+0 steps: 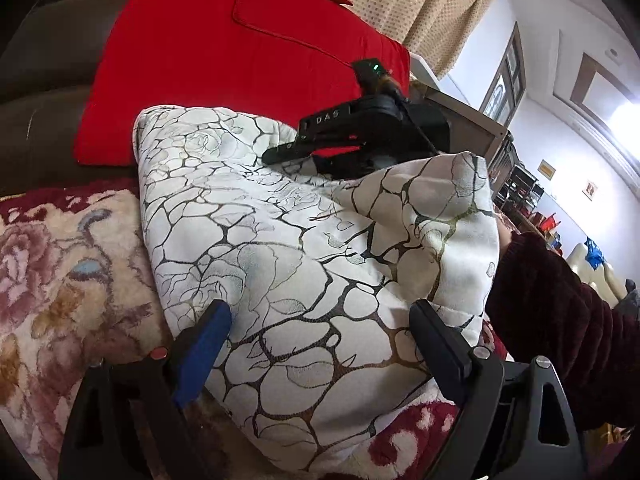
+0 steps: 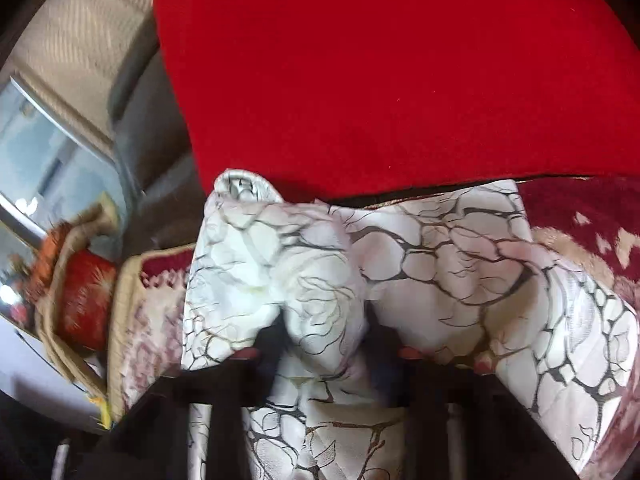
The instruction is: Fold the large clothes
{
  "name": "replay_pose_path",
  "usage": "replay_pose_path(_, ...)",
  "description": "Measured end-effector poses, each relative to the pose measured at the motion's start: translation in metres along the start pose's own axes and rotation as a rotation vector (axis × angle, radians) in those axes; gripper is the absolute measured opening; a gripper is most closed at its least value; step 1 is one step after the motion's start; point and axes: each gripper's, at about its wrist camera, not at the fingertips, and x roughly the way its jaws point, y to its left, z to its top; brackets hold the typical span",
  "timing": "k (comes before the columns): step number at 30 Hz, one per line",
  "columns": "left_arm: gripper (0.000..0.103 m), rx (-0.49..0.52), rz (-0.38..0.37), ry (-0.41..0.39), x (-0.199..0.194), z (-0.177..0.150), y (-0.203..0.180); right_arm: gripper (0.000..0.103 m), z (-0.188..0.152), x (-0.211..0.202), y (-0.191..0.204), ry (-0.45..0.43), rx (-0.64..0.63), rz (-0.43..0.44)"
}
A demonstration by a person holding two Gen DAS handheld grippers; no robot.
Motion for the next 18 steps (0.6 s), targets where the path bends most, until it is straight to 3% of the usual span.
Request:
replay_pose_path(2, 0.090, 0.019, -0.003, -0.001, 0.004, 0.003, -0.005, 0.017, 0.000, -0.015, 0.003, -0.053, -0.003, -0.031)
replay_pose_path(5, 0.090, 0.042, 0.004, -0.005, 0.014, 0.007, -0.014, 0.016, -0.004, -0.035, 0.005, -0.118, -0.041, -0.152)
replay_pose_path(9, 0.090, 0.050, 0.027, -0.023, 0.032, 0.013, -0.026, 0.015, -0.015, -0.019, -0.018, -0.086, -0.025, -0.281)
replay_pose_path(11, 0.091, 0.055, 0.044, -0.026, 0.040, 0.016, -0.031, 0.015, -0.019, -0.009, -0.037, -0.064, -0.015, -0.266)
replay_pose_path(14, 0.092, 0.039, 0.041, -0.017, 0.039, 0.018, -0.029, 0.021, -0.019, -0.016, -0.059, -0.069, 0.082, -0.151)
replay_pose_path(17, 0.092, 0.009, 0.033, -0.011, 0.037, 0.018, -0.025, 0.049, -0.026, -0.039, -0.058, -0.095, 0.105, -0.128)
replay_pose_path(18, 0.092, 0.000, 0.034, -0.012, 0.036, 0.018, -0.024, 0.066, -0.028, -0.049, -0.055, -0.102, 0.105, -0.132)
